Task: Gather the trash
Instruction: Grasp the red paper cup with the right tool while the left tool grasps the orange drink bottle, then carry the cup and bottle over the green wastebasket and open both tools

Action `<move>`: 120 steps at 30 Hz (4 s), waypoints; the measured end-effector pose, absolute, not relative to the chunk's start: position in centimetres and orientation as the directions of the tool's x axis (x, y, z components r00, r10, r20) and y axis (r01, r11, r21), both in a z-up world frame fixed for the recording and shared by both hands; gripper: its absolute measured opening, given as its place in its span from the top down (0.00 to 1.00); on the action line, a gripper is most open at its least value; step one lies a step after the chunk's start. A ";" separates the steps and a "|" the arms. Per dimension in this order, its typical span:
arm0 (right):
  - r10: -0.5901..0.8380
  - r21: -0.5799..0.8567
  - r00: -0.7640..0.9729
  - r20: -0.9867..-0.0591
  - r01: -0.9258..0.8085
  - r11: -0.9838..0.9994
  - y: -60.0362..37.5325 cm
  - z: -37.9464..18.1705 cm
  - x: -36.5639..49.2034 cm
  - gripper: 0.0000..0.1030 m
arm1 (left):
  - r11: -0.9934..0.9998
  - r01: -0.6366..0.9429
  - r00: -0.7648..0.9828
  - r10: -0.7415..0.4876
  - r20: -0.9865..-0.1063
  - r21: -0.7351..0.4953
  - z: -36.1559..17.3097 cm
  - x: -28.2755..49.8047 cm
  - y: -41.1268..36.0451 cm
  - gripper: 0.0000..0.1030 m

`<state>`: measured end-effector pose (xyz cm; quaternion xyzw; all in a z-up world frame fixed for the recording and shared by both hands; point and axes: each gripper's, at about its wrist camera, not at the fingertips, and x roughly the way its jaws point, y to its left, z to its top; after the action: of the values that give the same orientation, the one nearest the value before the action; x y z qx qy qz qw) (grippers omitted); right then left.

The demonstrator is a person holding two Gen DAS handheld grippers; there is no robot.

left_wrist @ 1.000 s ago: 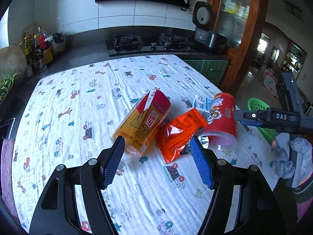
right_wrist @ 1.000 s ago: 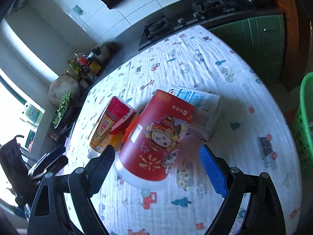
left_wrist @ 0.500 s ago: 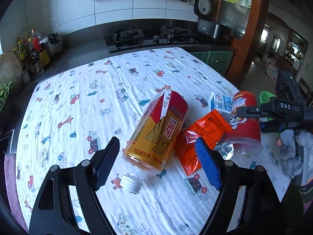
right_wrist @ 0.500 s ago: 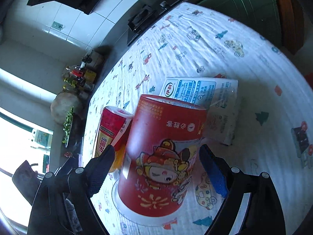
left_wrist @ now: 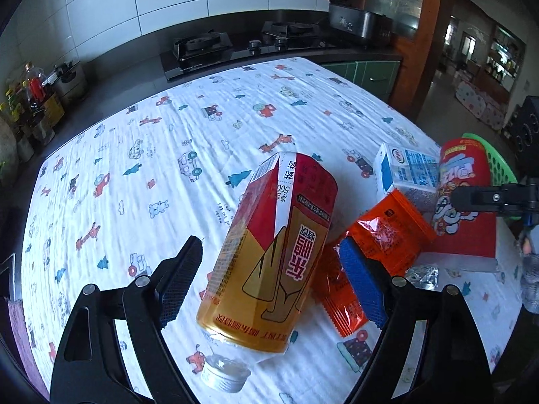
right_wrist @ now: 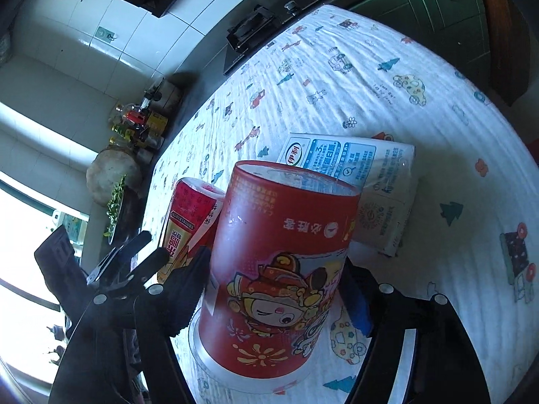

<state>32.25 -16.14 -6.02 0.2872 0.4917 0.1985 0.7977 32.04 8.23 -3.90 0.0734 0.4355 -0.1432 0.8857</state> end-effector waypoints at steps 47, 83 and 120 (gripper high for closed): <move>0.494 0.562 0.567 -0.659 -0.065 0.825 -23.2 -2.3 26.7 0.33 | 0.950 0.314 0.601 -0.195 -0.775 0.005 -2.8 30.7 6.6 0.28; 0.467 0.570 0.585 -0.663 -0.011 0.822 -26.0 -2.9 25.3 0.33 | 0.952 0.303 0.506 -0.129 -0.853 0.036 -6.9 33.2 6.4 0.26; -0.013 0.259 0.642 -0.767 0.329 0.908 -47.6 -6.0 23.0 0.33 | 0.835 0.540 0.511 -0.425 -0.747 -0.106 3.5 28.2 -9.6 0.30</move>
<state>23.00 -47.57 -5.97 0.1914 0.4119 -0.0965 0.8857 28.17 -9.62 3.52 0.0702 0.4086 -0.2784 0.8664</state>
